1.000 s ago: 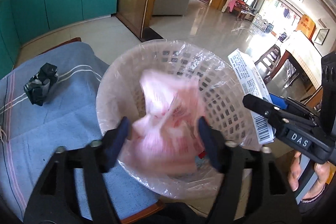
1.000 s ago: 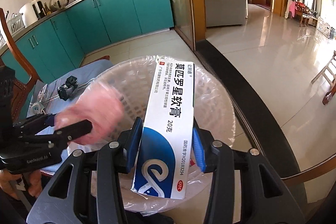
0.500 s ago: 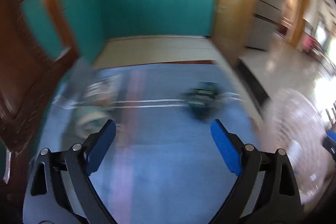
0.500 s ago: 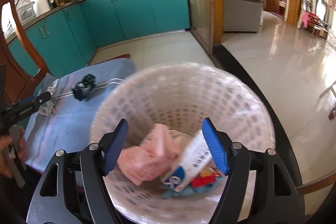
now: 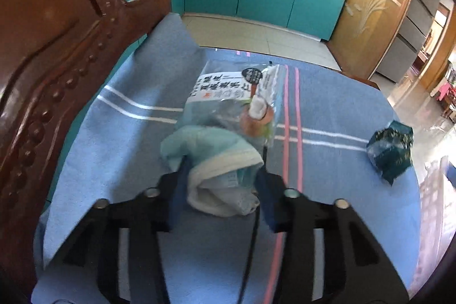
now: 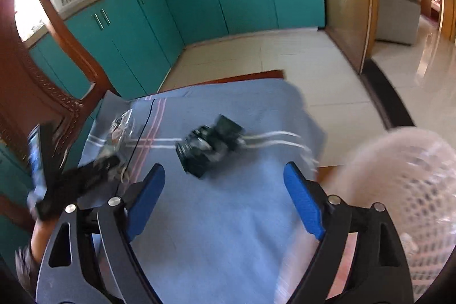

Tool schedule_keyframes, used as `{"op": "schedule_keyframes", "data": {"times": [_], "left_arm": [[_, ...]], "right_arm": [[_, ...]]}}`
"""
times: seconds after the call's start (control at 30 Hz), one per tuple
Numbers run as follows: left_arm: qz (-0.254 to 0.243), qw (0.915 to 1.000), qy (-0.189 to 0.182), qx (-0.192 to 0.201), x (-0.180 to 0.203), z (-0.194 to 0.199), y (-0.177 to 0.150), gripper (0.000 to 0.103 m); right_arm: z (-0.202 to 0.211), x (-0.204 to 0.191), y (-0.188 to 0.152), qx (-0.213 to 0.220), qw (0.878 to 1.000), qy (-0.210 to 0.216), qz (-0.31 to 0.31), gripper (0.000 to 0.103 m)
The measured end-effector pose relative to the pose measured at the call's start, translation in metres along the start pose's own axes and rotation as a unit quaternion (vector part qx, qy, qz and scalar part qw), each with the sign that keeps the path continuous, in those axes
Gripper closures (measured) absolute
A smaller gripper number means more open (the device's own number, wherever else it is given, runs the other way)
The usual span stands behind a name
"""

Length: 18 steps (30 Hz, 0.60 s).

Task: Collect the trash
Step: 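Lower the left tool onto the blue face mask and close on it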

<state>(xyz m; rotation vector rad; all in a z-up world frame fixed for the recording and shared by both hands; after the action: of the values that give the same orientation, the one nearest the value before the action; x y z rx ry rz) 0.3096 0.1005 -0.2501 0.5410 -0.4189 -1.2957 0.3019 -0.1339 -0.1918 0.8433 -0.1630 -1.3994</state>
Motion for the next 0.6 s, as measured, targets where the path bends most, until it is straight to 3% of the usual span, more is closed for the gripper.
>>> {"op": "schedule_keyframes", "data": {"times": [0.07,0.17,0.3,0.4,0.47,0.6], "left_arm": [[0.006,0.9998,-0.020,-0.004,-0.007,0.008,-0.007,0.074],[0.010,0.9988,-0.047,-0.009,-0.011,0.024,-0.021,0.074],[-0.020,0.9970,-0.075,-0.004,-0.008,0.057,-0.048,0.074],[-0.033,0.9966,-0.075,-0.002,-0.009,0.069,-0.061,0.071],[-0.029,0.9969,-0.074,0.001,-0.010,0.073,-0.061,0.066],[-0.012,0.9974,-0.071,0.002,-0.020,0.077,-0.065,0.053]], "right_arm": [[-0.026,-0.007,0.007,-0.014,1.000,-0.008,-0.003,0.019],[-0.065,-0.012,0.016,-0.030,0.999,-0.039,-0.002,0.019],[-0.095,-0.015,0.016,-0.047,0.998,-0.047,-0.002,0.020],[-0.100,-0.027,0.008,-0.058,0.997,-0.034,0.026,0.033],[-0.096,-0.045,-0.002,-0.074,0.996,-0.003,0.053,0.044],[-0.077,-0.067,-0.016,-0.083,0.992,0.043,0.086,0.047]]}}
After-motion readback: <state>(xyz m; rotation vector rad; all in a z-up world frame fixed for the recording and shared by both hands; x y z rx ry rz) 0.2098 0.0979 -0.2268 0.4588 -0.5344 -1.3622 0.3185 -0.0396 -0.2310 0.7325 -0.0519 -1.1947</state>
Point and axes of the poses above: each gripper's, at about its wrist camera, not at the fingertips, and z roughly against the way its jaws point, x to its right, y to its top, the point moved 8 cm from there along -z, roughly the way its jaws point, and after that the axes turned 7 degrees about y, right-handed, at the moved point
